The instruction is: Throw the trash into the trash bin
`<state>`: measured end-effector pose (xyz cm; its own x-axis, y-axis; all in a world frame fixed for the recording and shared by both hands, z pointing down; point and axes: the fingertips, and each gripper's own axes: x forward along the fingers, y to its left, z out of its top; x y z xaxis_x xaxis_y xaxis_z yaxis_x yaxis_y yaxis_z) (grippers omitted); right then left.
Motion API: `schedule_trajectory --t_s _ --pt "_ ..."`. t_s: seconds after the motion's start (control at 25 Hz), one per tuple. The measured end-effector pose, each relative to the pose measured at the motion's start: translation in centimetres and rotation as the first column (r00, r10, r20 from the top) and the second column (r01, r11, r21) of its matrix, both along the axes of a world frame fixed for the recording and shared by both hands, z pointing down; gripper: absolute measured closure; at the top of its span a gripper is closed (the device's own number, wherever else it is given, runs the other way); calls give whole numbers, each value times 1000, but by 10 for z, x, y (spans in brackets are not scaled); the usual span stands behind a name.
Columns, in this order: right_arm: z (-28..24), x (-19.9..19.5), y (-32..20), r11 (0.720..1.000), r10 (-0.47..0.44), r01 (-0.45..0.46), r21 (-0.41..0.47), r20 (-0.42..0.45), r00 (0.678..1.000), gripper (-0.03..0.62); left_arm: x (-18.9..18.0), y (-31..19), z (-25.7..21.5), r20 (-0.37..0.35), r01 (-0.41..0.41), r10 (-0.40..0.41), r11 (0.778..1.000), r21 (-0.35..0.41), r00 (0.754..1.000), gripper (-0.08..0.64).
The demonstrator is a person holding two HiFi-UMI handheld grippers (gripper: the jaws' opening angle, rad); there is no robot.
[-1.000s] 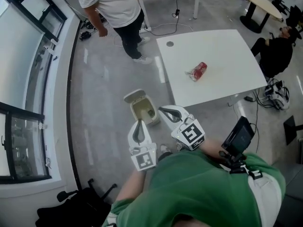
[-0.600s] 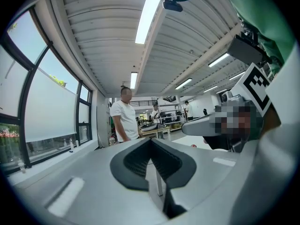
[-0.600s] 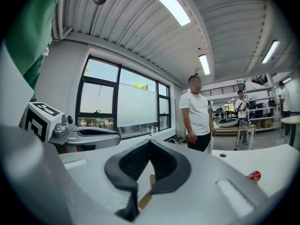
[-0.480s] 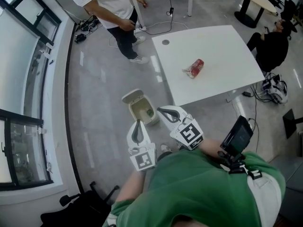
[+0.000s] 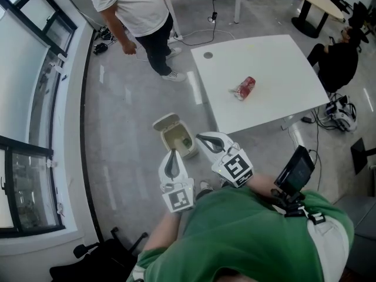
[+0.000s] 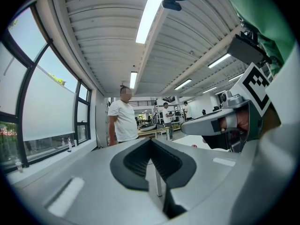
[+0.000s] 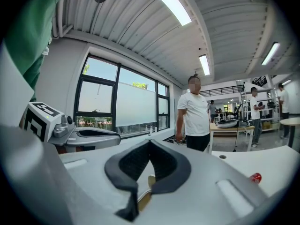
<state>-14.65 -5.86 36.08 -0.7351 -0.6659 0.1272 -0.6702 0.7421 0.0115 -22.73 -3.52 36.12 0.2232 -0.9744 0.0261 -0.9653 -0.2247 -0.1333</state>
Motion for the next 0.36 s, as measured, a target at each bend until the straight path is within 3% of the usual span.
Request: schedule_trajectory --t_s 0.36 --pt "1 -11 -9 1000 6 -6 5 -2 1000 589 -7 -9 2 -1 -13 13 1000 -6 1000 555"
